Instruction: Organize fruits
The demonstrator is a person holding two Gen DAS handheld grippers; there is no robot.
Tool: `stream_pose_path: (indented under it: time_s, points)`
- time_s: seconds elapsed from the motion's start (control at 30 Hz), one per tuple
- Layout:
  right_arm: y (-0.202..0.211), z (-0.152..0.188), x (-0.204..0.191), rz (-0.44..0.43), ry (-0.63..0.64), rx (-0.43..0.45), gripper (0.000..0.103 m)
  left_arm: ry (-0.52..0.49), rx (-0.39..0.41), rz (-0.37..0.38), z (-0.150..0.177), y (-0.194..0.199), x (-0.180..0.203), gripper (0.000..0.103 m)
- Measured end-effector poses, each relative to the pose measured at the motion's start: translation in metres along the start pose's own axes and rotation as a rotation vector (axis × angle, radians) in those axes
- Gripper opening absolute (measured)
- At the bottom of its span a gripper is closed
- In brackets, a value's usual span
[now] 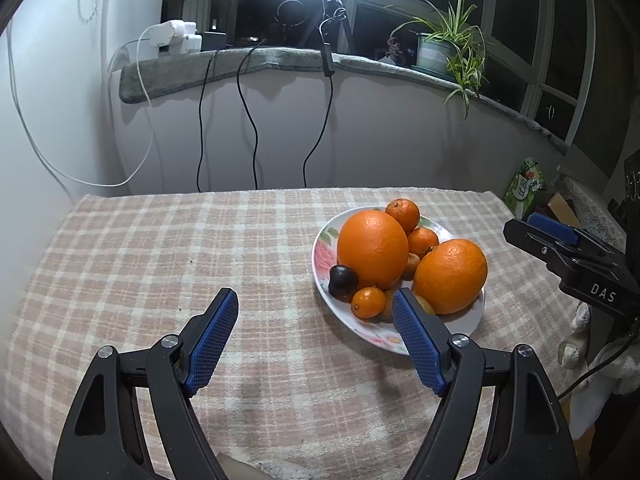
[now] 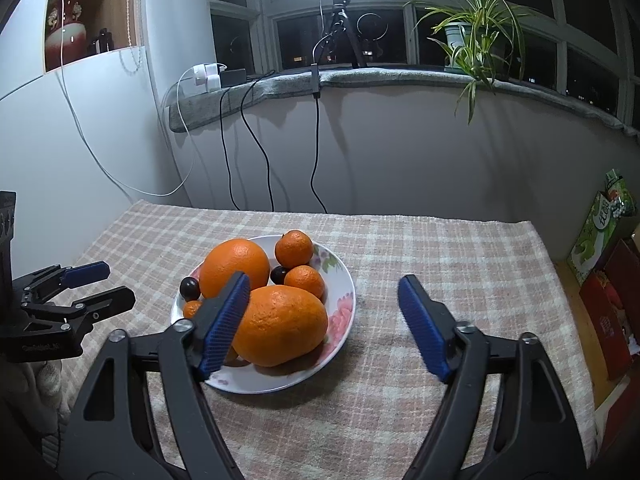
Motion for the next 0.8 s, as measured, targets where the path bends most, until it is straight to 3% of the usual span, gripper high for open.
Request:
stream_pose_path:
  time_s: [0.4, 0.53, 0.8]
  points:
    - [-0.0026, 0.0017, -0.0018, 0.006, 0.005, -0.026, 0.082, 0.004, 0.003, -0.001, 0.0003, 0.0008, -0.0002, 0.081]
    - [-0.0031, 0.0021, -0.0024, 0.002, 0.003, -0.030, 0.090, 0.003, 0.008, 0.000, -0.0004, 0.0013, -0.0002, 0.082]
    - [-0.0015, 0.0030, -0.0041, 0.005, 0.004, -0.032, 0.091, -0.007, 0.009, 0.003, -0.0002, 0.0013, 0.0026, 0.082]
Point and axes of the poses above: each gripper's, at about its wrist camera, not at the fingertips, and y roughly against the way its jaws point, x to its right, z to its underside, the point moved 5 cm from there along -y, roughly the way its jaws point, and after that the axes turned 2 degrees about x, right-handed, at the moved point
